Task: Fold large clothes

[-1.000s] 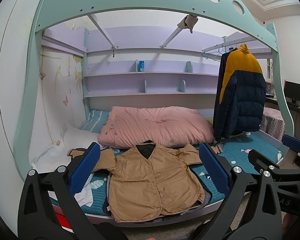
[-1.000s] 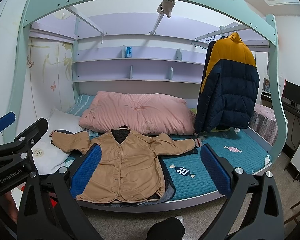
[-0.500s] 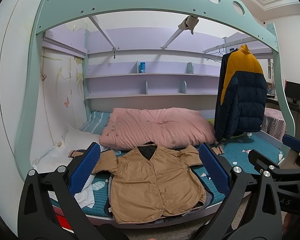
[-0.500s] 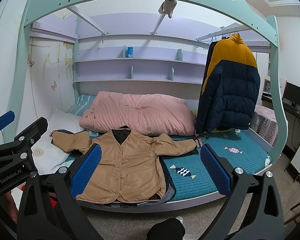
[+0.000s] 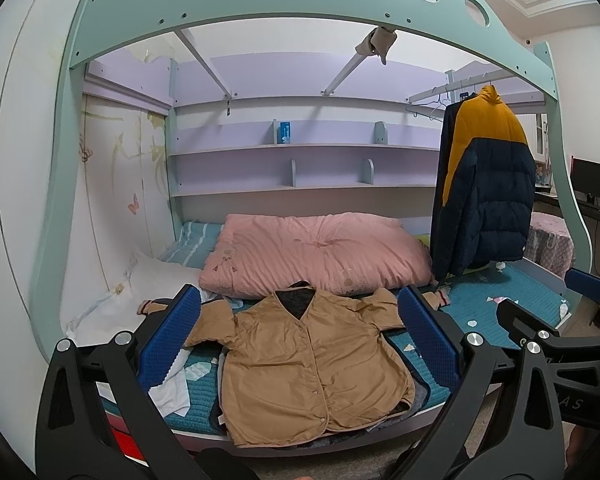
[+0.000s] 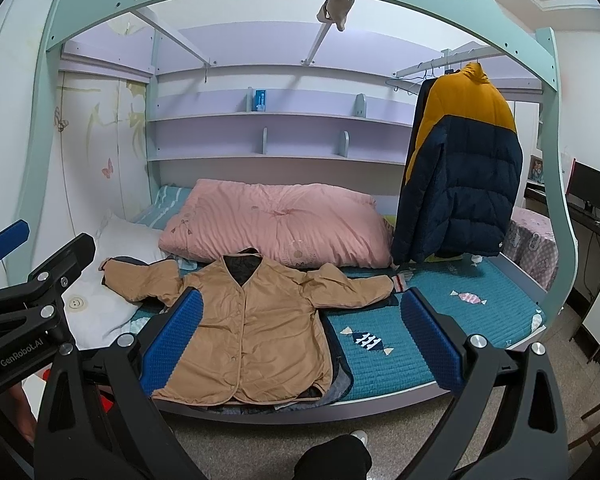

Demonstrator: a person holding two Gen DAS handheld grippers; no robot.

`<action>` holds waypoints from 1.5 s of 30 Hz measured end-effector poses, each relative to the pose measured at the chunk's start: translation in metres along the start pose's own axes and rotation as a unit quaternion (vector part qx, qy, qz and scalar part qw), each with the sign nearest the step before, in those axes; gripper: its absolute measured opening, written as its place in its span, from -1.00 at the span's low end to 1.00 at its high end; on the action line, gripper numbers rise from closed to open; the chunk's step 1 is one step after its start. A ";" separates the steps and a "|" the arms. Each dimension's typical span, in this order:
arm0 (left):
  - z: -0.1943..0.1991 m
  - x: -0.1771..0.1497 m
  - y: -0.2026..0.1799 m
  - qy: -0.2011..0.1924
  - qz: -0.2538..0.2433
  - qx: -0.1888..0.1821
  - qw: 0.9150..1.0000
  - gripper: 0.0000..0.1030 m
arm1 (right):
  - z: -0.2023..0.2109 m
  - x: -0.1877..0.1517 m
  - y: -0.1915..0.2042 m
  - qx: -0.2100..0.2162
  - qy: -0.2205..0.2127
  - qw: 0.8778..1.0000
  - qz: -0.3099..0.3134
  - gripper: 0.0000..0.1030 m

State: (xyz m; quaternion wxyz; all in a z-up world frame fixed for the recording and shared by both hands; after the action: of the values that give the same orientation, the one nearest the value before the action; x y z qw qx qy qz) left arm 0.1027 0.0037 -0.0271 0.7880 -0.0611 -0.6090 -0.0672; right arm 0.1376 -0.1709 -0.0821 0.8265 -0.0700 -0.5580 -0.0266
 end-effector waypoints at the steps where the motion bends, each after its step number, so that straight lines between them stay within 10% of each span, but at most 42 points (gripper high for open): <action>1: -0.001 0.000 0.000 0.001 0.000 0.000 1.000 0.91 | -0.004 -0.002 0.000 0.000 0.001 1.000 0.000 0.86; 23: -0.099 -0.023 0.016 0.042 -0.017 0.010 0.999 0.91 | -0.083 -0.013 0.021 0.020 0.052 0.998 0.004 0.86; 45: -0.328 -0.119 0.116 0.164 0.024 0.022 0.986 0.91 | -0.308 -0.063 0.114 0.057 0.179 0.982 0.029 0.86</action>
State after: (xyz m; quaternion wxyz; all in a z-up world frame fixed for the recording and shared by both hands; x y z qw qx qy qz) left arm 0.4059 0.0633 -0.2258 0.8796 -0.0464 -0.4714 -0.0439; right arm 0.4112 -0.1051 -0.2636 0.9162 -0.0324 -0.3991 0.0171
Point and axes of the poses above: each gripper's, at about its wrist camera, not at the fingertips, and z roughly against the way its jaws point, y to its left, x to its top, the point moved 10 cm from there along -z, roughly the way its jaws point, and after that the axes turned 10 degrees about -x, right-handed, at the moved point
